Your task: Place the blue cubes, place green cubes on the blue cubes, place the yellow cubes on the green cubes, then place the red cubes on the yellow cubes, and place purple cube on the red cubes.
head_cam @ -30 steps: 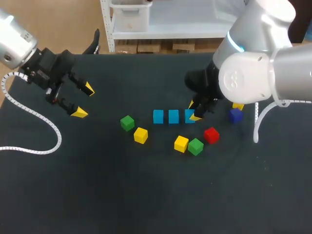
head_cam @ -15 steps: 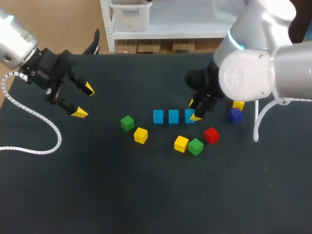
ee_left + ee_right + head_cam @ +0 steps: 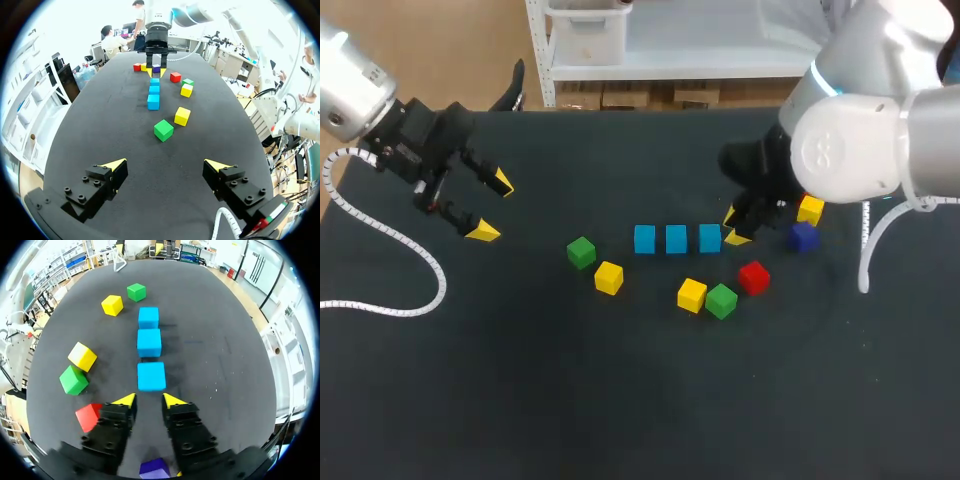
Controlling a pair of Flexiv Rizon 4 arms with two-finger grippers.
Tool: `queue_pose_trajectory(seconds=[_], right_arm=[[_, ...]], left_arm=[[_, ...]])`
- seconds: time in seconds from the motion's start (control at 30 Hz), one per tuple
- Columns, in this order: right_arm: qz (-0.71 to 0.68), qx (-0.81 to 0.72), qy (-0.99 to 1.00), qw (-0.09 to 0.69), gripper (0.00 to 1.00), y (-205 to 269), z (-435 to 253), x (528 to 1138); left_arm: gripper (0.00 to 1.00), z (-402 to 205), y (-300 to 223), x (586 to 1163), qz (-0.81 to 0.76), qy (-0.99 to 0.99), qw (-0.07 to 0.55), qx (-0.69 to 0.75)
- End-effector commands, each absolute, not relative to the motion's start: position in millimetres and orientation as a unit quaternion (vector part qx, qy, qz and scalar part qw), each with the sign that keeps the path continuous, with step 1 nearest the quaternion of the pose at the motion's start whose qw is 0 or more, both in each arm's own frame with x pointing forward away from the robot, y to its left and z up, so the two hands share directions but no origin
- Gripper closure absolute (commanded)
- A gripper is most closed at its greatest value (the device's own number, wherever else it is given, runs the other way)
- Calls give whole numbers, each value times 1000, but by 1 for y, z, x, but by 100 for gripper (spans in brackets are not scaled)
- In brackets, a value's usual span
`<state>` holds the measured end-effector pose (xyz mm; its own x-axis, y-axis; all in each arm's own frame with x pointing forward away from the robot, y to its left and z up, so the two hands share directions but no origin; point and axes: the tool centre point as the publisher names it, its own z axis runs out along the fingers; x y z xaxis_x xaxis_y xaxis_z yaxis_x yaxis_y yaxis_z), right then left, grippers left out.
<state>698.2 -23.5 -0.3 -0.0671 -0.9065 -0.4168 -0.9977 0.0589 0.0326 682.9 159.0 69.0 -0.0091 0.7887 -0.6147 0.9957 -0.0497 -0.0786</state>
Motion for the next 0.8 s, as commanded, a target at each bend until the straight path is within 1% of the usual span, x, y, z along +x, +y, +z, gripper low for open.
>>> queue_pose_trajectory(seconds=[0.03,0.8], right_arm=[[159,-667,713,146,100,-28,-3,698],[172,-681,697,142,100,-13,-14,713]], left_arm=[[0,68,160,682,-262,659,200,676],[0,68,160,682,-262,659,200,676]])
